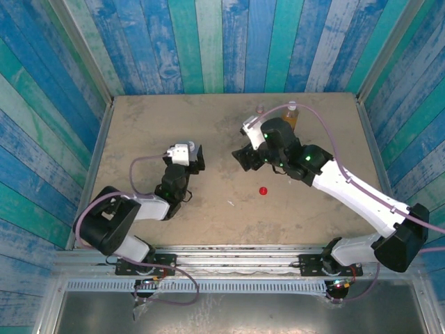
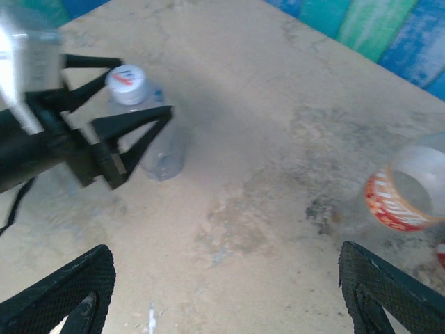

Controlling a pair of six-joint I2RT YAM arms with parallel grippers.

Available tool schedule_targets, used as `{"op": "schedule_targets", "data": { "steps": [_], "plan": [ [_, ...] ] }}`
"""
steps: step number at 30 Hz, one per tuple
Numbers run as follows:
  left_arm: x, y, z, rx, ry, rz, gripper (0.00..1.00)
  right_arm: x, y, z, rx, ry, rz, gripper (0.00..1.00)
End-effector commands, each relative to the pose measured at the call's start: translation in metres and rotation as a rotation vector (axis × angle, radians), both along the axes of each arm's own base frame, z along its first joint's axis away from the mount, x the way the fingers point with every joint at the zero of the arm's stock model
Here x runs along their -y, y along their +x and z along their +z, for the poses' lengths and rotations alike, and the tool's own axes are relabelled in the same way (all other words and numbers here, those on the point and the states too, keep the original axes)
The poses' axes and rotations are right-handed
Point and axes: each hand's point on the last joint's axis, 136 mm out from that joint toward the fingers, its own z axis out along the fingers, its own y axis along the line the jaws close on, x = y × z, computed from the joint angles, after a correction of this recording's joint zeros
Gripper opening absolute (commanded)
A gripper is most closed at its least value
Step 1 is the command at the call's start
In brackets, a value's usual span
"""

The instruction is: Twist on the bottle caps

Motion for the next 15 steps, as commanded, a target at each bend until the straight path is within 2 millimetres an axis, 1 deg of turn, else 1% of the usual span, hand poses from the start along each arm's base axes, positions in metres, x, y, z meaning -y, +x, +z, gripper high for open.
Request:
{"op": "schedule_targets", "data": {
  "steps": [1, 5, 6, 7, 8, 12, 15],
  "plan": [
    [-0.003, -0.009, 0.022, 0.046, 0.000, -0.012, 0.94, 0.021, 0.025, 0.010, 0.030, 0.056, -0.132, 0.86],
    [-0.001, -0.018, 0.039, 0.081, 0.012, -0.035, 0.94, 0.041, 0.060, 0.007, 0.034, 0.047, -0.218, 0.87],
    [0.001, -0.021, 0.041, 0.082, 0.023, -0.047, 0.94, 0.041, 0.066, 0.003, 0.030, 0.039, -0.224, 0.87],
    [0.003, -0.024, 0.049, 0.102, 0.025, -0.062, 0.94, 0.054, 0.079, 0.000, 0.023, 0.033, -0.264, 0.87],
    [0.006, -0.027, 0.055, 0.115, 0.034, -0.079, 0.94, 0.057, 0.088, -0.004, 0.015, 0.030, -0.278, 0.88],
    [0.023, -0.037, 0.068, 0.137, 0.064, -0.147, 0.94, 0.067, 0.117, -0.020, -0.017, 0.026, -0.316, 0.89],
    [0.035, -0.045, 0.072, 0.147, 0.074, -0.197, 0.94, 0.067, 0.136, -0.025, -0.030, 0.030, -0.319, 0.89]
  ]
}}
